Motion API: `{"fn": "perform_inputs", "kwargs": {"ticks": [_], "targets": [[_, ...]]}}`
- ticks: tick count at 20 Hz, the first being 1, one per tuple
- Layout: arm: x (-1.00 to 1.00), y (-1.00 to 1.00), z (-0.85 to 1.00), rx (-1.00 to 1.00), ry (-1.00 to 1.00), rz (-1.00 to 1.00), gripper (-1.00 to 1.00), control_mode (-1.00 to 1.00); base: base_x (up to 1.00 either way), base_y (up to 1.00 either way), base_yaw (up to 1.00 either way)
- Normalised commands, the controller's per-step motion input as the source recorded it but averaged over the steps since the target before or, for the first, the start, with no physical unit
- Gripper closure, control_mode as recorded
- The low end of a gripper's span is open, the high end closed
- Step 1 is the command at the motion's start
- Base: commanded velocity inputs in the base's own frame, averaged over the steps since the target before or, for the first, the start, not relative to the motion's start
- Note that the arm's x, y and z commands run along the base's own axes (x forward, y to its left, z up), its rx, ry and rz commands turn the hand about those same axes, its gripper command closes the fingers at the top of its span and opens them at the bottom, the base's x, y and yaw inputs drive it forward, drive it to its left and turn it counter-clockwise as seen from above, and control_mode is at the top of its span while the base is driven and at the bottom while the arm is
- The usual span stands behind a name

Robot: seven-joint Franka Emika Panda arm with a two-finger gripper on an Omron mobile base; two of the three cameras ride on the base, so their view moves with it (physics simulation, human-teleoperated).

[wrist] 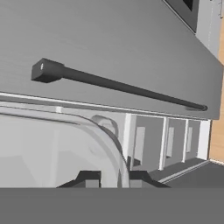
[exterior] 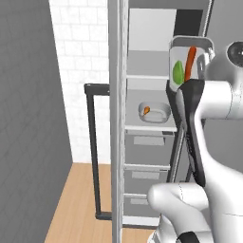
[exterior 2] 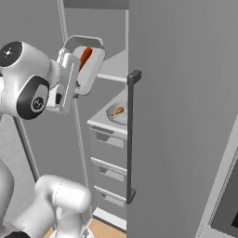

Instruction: Take the meat container that has the chicken drumstick and place it on the second highest rack of the freezer. Then take the vegetable container that has the carrot and lemon wedge and place it on the highest rack of the freezer.

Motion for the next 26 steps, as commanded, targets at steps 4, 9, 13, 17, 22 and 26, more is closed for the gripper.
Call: {"fn": "perform_inputs", "kwargs": {"ticks": [4,9,13,17,22,26], "targets": [[0.56,-0.01,0.00,0.00,0.06,-0.09,1.00,-1.00,0.00,0.00,0.00],[0.60,-0.15,-0.02,0.00,0.06,-0.03,1.00,-1.00,0.00,0.00,0.00],[0.47,-0.08,-0.08,0.00,0.04,0.00,1.00,-1.00,0.00,0.00,0.00],[0.48,-0.04,-0.12,0.00,0.03,0.00,1.00,-1.00,0.00,0.00,0.00],[0.58,-0.02,-0.08,0.00,0.00,0.00,1.00,-1.00,0.00,0.00,0.00],[0.73,-0.15,-0.03,0.00,0.00,0.00,1.00,-1.00,0.00,0.00,0.00]]}}
